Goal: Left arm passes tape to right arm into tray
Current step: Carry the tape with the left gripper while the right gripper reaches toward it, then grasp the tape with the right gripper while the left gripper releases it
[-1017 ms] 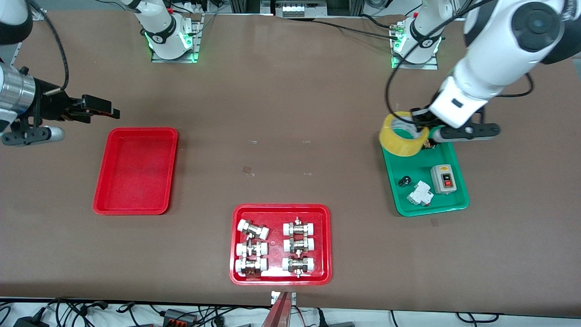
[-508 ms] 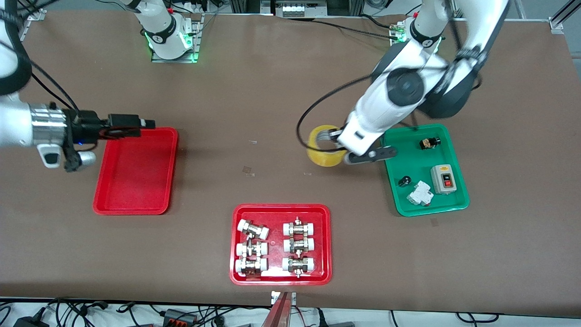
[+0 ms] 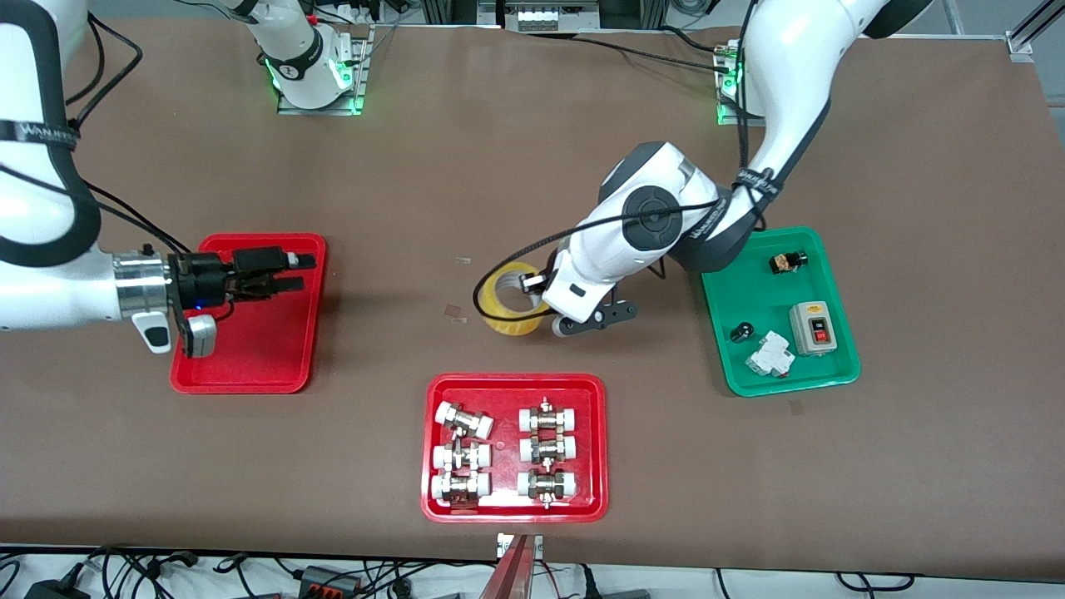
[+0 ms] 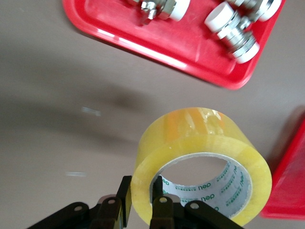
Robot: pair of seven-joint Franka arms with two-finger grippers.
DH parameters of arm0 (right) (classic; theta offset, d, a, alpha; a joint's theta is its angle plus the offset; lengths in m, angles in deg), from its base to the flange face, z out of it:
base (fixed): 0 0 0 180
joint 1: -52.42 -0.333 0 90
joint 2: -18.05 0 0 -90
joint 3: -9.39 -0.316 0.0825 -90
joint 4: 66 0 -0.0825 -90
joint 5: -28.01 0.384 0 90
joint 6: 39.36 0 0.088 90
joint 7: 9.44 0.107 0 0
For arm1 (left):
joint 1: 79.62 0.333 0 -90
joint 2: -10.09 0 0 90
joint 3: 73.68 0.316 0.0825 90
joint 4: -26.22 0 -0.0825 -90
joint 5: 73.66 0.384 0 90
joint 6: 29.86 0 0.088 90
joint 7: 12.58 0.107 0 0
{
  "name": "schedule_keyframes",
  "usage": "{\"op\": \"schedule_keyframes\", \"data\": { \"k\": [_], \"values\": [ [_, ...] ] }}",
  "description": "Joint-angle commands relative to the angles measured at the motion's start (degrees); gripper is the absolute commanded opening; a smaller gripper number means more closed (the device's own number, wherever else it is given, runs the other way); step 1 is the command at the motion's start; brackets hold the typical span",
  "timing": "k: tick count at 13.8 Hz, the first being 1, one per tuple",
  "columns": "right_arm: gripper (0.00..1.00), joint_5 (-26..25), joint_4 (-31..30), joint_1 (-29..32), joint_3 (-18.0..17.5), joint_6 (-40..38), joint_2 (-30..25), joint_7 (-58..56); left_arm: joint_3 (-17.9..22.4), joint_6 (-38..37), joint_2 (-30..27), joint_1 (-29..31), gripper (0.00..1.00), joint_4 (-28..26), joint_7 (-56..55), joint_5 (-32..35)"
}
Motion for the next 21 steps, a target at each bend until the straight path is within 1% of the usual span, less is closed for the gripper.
{"op": "schedule_keyframes", "data": {
  "k": [1,3,5,8,9,12,16,17,18,19,21],
  "values": [
    [1.0,4.24,-4.46,-1.12,-0.59,5.53,0.0,-5.93,0.1,3.64,2.29,-3.08,0.0,2.55,-4.56,-1.63],
    [1.0,7.23,-7.01,-3.4,-0.59,10.19,0.0,-8.31,0.02,7.51,3.61,-4.23,0.0,2.64,-9.55,-2.24],
    [1.0,9.96,-8.77,-5.95,-0.59,14.41,0.35,-10.68,0.02,11.55,4.75,-5.12,0.0,2.55,-11.42,-2.68],
    [1.0,13.91,-11.15,-9.28,-0.59,19.77,1.14,-14.55,-0.07,17.0,5.72,-6.52,0.0,2.64,-14.05,-8.99],
    [1.0,14.97,-11.33,-10.43,-0.59,21.62,1.32,-15.09,-0.07,18.5,5.9,-6.87,0.0,2.55,-14.32,-9.19],
    [1.0,15.77,-11.33,-13.07,-0.59,25.15,1.85,-15.18,0.01,21.75,6.69,-7.58,0.0,2.55,-16.95,-9.19],
    [1.0,16.3,-11.33,-13.78,-0.59,26.03,1.93,-15.18,0.01,21.85,6.87,-7.93,0.0,2.55,-17.05,-9.1],
    [0.86,16.39,-11.33,-13.78,-0.5,26.03,1.85,-15.27,0.01,21.85,6.87,-7.93,0.0,2.55,-17.05,-9.1],
    [0.62,16.39,-11.33,-13.78,-0.5,26.12,1.85,-15.62,0.01,21.85,6.87,-7.93,0.0,2.55,-17.05,-9.1],
    [0.41,16.3,-11.24,-13.78,-0.5,26.12,1.85,-15.79,0.01,21.85,6.87,-7.84,0.0,2.55,-17.05,-9.1],
    [0.11,16.3,-11.24,-13.69,-0.5,26.3,1.76,-15.71,0.01,21.85,6.87,-7.84,0.02,2.55,-16.96,-9.1]
  ]
}}
